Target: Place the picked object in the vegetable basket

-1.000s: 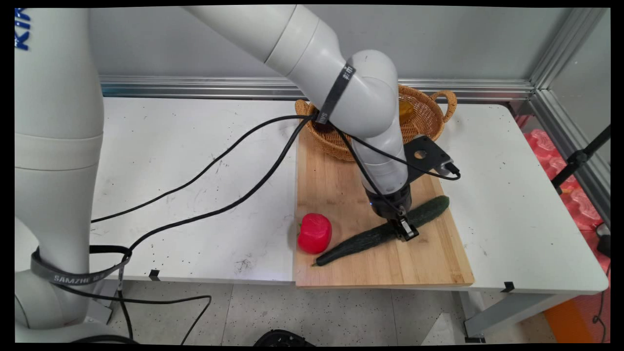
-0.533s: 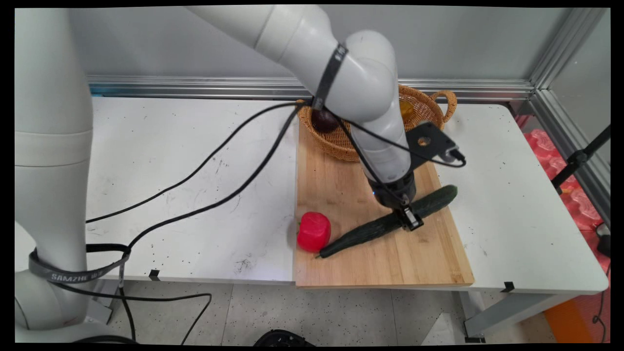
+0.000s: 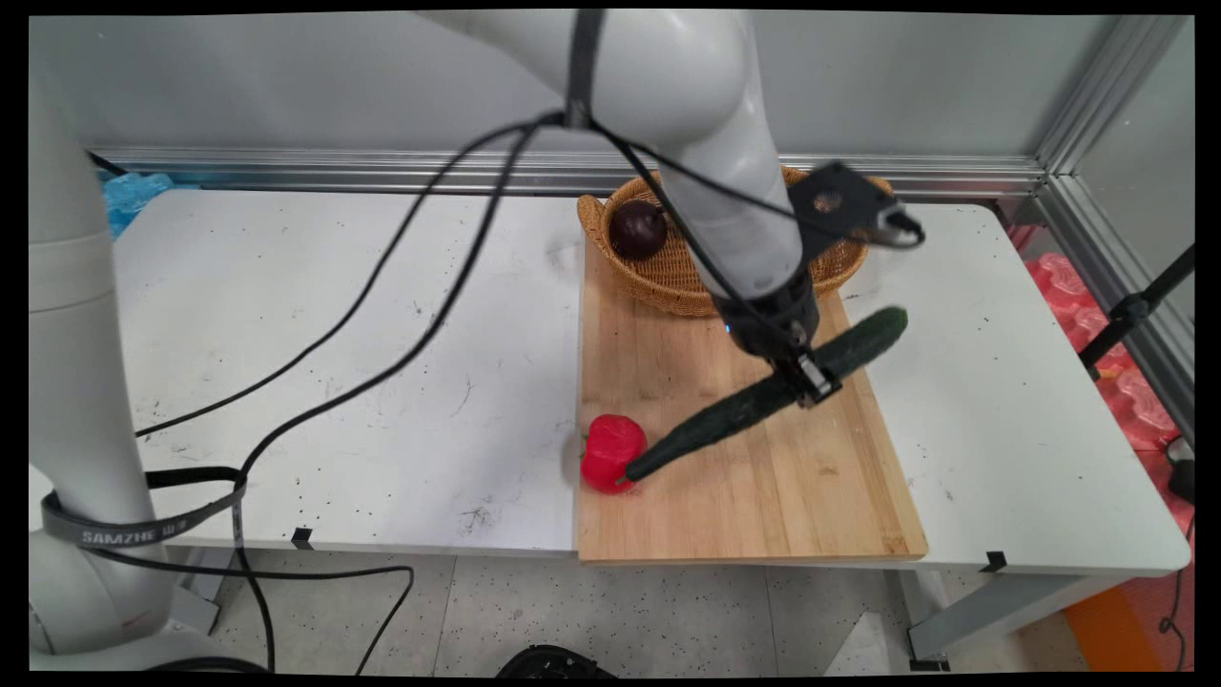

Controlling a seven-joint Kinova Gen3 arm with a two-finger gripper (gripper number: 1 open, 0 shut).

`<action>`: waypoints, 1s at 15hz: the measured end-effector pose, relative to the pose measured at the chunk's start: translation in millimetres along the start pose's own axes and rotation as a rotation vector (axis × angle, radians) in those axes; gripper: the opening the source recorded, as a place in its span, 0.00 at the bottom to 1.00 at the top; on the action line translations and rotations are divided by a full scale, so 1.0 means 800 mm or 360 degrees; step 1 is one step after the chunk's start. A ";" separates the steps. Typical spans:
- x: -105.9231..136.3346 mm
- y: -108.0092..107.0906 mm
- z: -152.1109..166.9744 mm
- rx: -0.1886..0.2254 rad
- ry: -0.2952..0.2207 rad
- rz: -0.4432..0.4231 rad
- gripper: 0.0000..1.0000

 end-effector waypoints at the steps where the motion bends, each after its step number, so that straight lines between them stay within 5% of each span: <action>1: 0.000 -0.002 -0.016 0.0008 0.0010 -0.0003 0.00; 5: 0.002 -0.019 -0.066 0.0044 0.0049 0.0058 0.00; 15: 0.033 -0.130 -0.146 0.0245 0.0114 0.0298 0.00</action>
